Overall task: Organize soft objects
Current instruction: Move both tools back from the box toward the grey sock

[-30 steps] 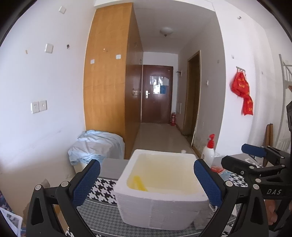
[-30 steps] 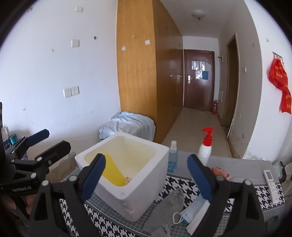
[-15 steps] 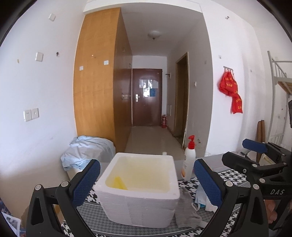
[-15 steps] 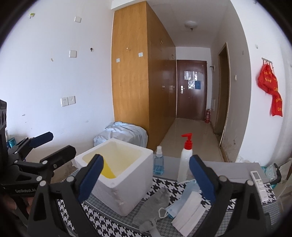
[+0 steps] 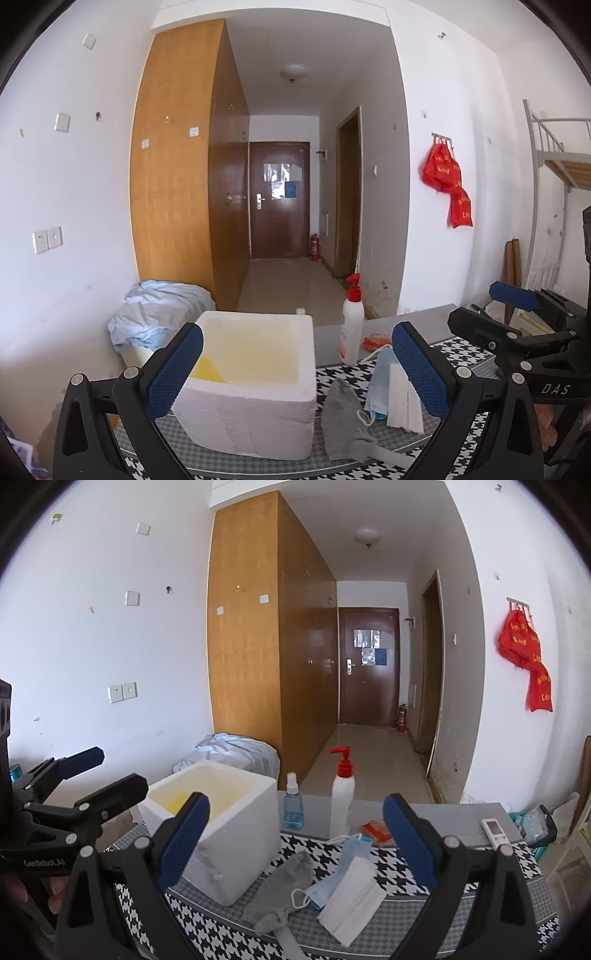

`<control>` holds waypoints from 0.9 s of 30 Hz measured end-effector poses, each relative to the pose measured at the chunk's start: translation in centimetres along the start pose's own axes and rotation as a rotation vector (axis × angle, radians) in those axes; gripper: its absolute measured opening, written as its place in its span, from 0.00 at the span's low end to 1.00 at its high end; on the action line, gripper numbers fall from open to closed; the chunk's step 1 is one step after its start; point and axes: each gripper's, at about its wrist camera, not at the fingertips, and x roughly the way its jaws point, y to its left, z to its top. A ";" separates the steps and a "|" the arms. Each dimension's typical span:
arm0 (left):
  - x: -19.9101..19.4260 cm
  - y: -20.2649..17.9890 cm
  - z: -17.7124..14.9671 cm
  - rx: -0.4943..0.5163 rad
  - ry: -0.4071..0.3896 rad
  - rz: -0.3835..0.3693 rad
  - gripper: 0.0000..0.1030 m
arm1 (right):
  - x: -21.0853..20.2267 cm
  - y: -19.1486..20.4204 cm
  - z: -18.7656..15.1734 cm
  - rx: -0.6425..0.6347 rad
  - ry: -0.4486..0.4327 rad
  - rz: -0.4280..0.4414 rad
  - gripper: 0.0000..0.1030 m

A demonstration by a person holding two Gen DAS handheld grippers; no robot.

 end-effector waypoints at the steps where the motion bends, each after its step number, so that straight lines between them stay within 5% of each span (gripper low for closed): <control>1: 0.1 -0.1 -0.1 0.001 0.002 -0.001 0.99 | 0.0 -0.2 -0.1 0.003 0.000 -0.008 0.94; 17: 0.7 -2.1 -1.4 -0.003 -0.036 -0.034 0.99 | -1.0 -2.3 -2.0 0.013 0.014 -0.123 0.94; 27: 1.7 -2.4 -2.6 -0.007 0.006 -0.075 0.99 | -0.8 -2.8 -3.3 0.027 0.042 -0.169 0.94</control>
